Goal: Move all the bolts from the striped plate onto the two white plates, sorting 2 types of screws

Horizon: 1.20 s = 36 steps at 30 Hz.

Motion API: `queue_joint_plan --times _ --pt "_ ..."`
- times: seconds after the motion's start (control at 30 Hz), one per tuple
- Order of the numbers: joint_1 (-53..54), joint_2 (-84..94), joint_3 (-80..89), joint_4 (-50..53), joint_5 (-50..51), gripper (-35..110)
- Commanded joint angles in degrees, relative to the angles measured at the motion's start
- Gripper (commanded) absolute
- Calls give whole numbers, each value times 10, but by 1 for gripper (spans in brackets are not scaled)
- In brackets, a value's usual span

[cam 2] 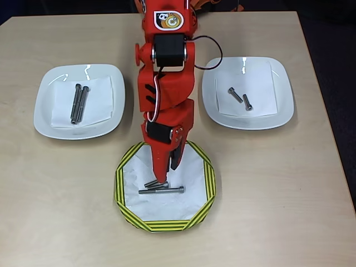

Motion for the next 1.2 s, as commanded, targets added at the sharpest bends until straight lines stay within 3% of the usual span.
queue_joint_plan --times 0.0,0.53,1.17 --pt "13 -5 -33 18 -59 15" --pt "35 -96 -124 105 -107 12" --pt "48 -263 -375 232 -110 5"
